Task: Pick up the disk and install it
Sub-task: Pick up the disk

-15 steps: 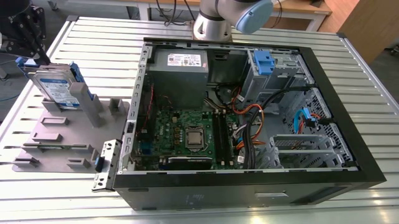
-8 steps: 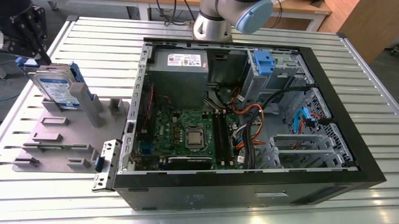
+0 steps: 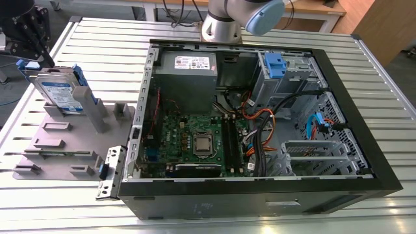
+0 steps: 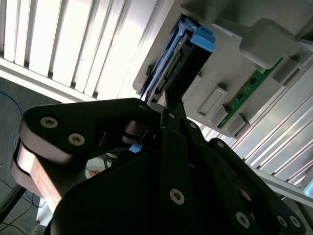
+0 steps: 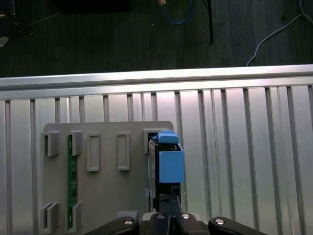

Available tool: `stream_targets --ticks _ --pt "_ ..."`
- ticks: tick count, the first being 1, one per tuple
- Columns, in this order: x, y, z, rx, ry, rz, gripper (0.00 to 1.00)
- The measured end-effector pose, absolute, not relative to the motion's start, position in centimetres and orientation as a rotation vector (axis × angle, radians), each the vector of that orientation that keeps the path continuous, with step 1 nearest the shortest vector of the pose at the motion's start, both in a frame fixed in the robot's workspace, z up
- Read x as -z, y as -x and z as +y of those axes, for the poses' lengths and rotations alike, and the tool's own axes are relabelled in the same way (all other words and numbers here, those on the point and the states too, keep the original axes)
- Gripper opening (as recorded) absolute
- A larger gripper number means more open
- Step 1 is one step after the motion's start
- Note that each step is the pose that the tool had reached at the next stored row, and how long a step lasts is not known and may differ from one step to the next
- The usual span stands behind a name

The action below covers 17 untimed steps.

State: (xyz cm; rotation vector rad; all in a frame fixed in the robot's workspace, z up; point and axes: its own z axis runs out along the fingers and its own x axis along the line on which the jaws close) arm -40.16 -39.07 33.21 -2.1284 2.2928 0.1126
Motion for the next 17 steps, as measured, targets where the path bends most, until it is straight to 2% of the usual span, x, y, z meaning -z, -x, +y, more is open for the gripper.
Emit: stream_targets --ticks 9,11,12,14,17 --pt "-33.20 40.16 -39.06 -0.113 2.128 2.293 0.11" --pt "-33.20 40.16 -39.05 -0.113 2.128 2.293 0.24" --pt "-33.20 40.16 -39.05 -0.113 2.128 2.293 0.24" --pt "-33.20 40.16 -39.05 -0.113 2.128 2.293 0.35" --pt "-33.20 40.16 -39.05 -0.113 2.128 2.293 0.41"
